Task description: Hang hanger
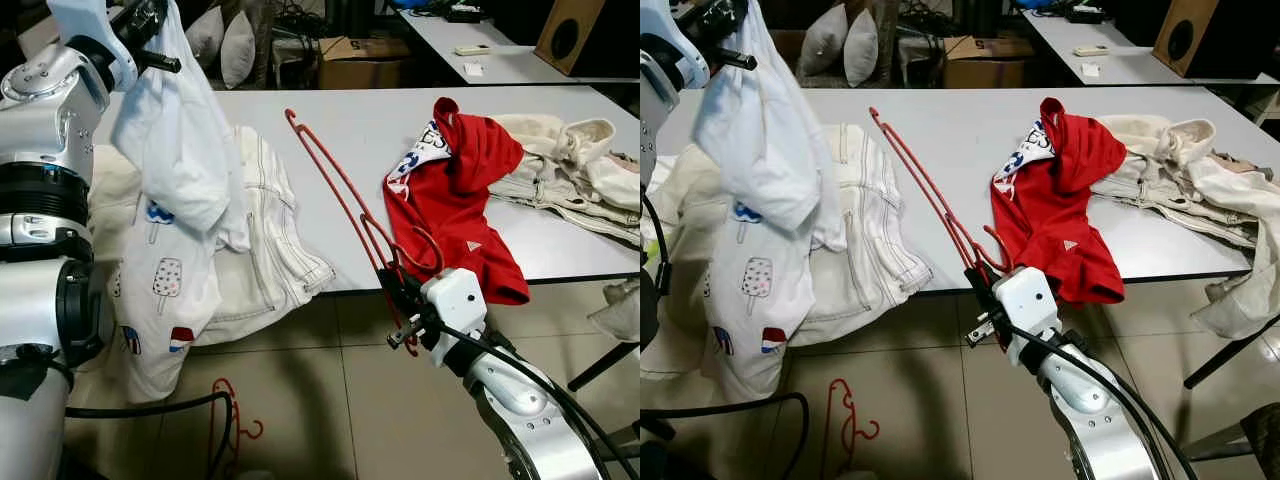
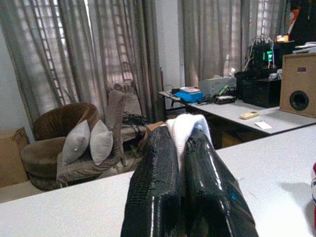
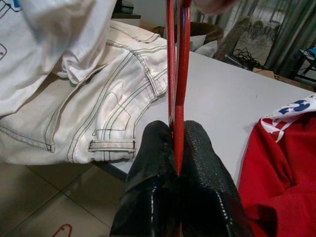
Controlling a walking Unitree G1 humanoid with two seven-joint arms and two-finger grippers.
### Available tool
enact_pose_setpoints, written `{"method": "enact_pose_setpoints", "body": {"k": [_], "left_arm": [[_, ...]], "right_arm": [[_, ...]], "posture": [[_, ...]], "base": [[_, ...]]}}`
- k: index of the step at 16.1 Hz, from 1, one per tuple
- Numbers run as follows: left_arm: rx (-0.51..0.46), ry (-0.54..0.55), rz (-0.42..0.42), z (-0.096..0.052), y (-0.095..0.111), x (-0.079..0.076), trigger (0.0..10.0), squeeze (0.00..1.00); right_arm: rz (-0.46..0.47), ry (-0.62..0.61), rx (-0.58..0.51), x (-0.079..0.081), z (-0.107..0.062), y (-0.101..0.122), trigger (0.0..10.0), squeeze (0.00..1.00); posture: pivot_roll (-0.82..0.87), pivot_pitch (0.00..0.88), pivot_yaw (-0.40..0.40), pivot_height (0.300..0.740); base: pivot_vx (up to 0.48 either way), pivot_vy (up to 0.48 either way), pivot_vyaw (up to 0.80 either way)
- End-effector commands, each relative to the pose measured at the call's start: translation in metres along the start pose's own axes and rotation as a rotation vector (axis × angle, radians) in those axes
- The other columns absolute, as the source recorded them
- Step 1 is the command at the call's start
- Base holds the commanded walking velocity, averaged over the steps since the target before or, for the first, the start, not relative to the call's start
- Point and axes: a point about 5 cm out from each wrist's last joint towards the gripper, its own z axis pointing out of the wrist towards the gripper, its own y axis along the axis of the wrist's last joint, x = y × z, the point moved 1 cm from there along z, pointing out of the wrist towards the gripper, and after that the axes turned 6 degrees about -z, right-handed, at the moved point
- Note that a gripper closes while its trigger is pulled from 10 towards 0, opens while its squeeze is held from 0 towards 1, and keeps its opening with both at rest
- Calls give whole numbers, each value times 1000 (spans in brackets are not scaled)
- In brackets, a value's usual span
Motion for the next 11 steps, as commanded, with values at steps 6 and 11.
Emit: {"method": "enact_pose_setpoints", "body": {"k": [6,11], "left_arm": [[-12,-15,-4,3,5,-3,0,0],[177,-83,-126,9,-53,-43,0,0]], "right_arm": [[-2,-7,-24,-2,3,3,10000,0],[-7,-36,-23,-7,3,4,10000,0]], "posture": [[125,2,24,740],[115,2,21,740]], "base": [[0,0,0],[0,0,0]]}}
